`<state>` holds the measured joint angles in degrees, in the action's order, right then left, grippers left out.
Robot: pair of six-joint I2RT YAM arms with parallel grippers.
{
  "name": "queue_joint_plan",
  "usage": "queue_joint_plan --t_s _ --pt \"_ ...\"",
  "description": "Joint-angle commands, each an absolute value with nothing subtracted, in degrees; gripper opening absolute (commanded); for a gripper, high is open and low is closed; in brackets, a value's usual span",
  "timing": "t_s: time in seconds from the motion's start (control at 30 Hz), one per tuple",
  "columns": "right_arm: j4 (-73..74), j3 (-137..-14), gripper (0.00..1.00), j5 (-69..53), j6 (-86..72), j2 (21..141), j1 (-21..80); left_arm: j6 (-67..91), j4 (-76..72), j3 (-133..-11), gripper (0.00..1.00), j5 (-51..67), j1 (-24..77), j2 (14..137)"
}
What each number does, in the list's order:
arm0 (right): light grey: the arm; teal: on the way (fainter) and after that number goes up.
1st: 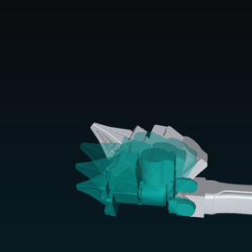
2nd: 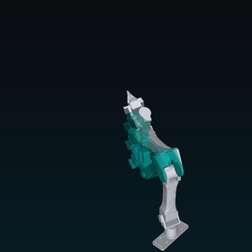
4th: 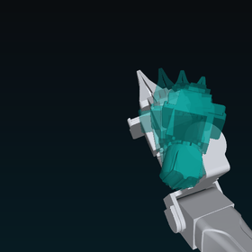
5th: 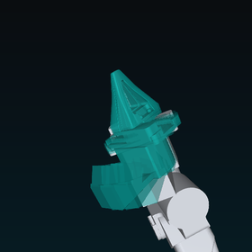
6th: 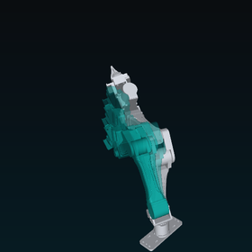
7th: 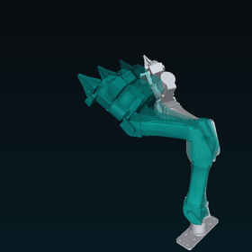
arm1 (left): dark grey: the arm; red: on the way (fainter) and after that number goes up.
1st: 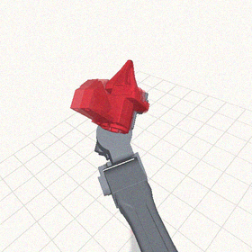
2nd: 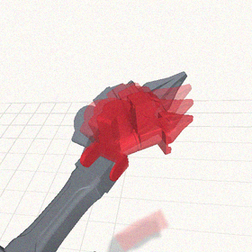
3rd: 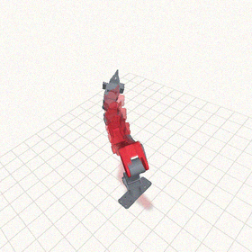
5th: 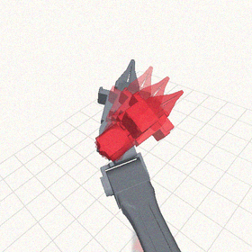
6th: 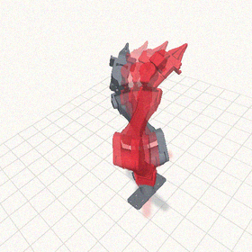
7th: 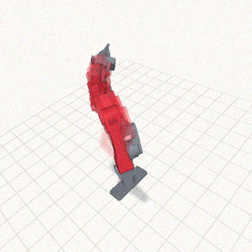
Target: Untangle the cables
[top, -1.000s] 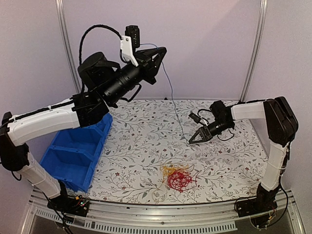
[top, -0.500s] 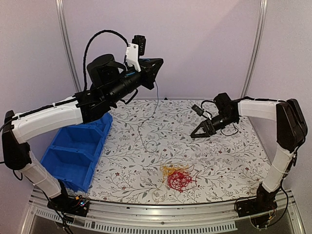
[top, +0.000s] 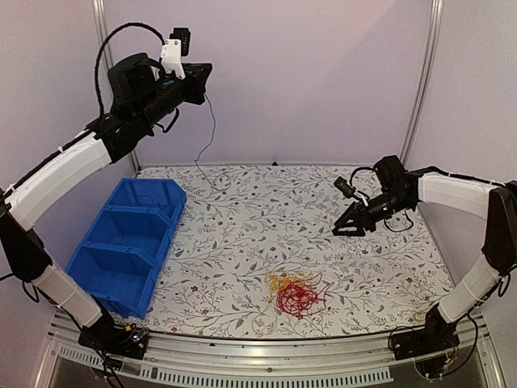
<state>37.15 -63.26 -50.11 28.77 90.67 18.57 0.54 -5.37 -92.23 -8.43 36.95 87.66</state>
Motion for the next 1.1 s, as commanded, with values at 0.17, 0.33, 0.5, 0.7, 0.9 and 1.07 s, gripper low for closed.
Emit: queue_joint_plan --t_s 0.17,0.33,0.5,0.7,0.9,1.07 --pt "28.87 -51.6 0.57 -38.79 30.01 80.4 17.8 -2.5 4.29 -100.39 0.0 -6.89 24.25 86.89" --pt "26.74 -49.68 0.57 -32.85 31.12 78.5 17.57 -1.41 6.33 -101.73 0.0 -4.92 18.94 86.93" --pt "26.39 -49.07 0.57 -32.59 31.93 79.17 17.48 -0.33 6.95 -98.13 0.0 -3.12 13.52 85.63" --pt "26.3 -49.13 0.57 -33.09 32.38 80.51 17.49 1.39 6.02 -90.18 0.0 -0.48 7.04 84.09" --pt "26.44 -49.06 0.57 -33.48 32.67 81.04 17.48 3.12 5.06 -81.8 0.0 2.83 3.12 83.0" --pt "26.41 -49.0 0.57 -33.61 32.83 81.37 17.48 3.97 6.87 -76.28 0.0 2.52 1.84 83.23"
